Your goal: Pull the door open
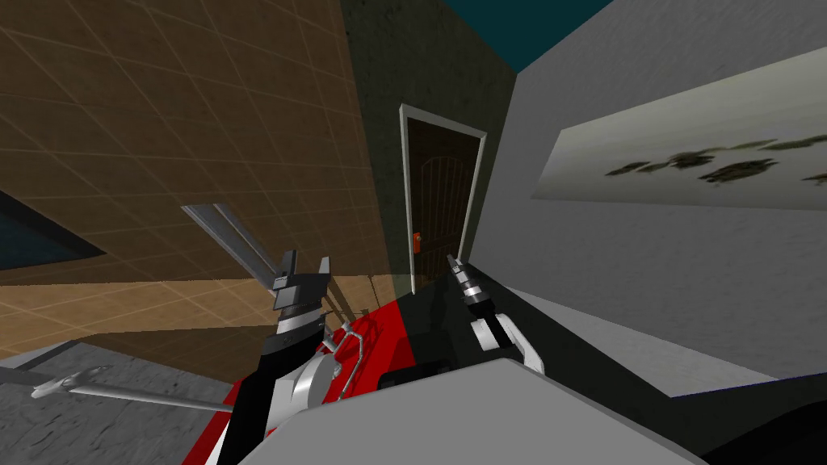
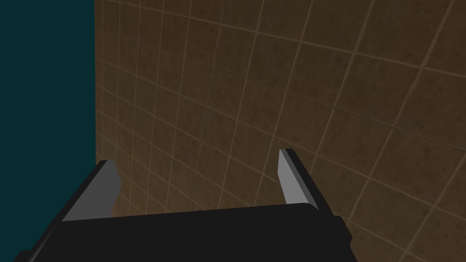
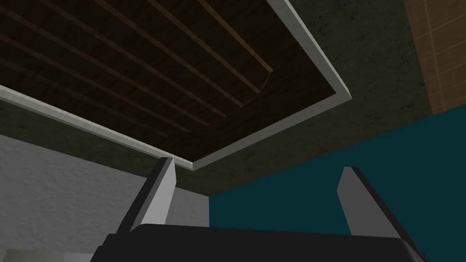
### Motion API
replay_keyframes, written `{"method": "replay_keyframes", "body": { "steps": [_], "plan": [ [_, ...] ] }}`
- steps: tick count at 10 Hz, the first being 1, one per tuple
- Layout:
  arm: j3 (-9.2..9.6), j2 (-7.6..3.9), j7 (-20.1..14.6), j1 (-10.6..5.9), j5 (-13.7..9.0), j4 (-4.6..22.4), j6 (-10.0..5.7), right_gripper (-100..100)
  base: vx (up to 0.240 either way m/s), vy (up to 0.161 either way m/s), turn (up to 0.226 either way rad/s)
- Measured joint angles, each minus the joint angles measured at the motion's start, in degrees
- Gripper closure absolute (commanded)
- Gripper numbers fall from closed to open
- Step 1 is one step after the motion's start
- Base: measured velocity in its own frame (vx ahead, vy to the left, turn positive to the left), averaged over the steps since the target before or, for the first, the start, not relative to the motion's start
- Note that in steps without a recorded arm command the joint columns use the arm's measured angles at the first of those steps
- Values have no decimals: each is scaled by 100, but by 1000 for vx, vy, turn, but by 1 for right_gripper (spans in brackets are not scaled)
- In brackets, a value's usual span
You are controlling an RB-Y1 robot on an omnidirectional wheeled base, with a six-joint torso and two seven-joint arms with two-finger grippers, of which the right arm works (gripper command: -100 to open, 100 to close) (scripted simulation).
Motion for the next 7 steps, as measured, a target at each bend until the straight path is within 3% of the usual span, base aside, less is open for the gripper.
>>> {"method": "replay_keyframes", "body": {
  "steps": [7],
  "plan": [
    [-36, -295, 787, -430, 614, 1071, -89, -100, 150, -7, 37]
  ]
}}
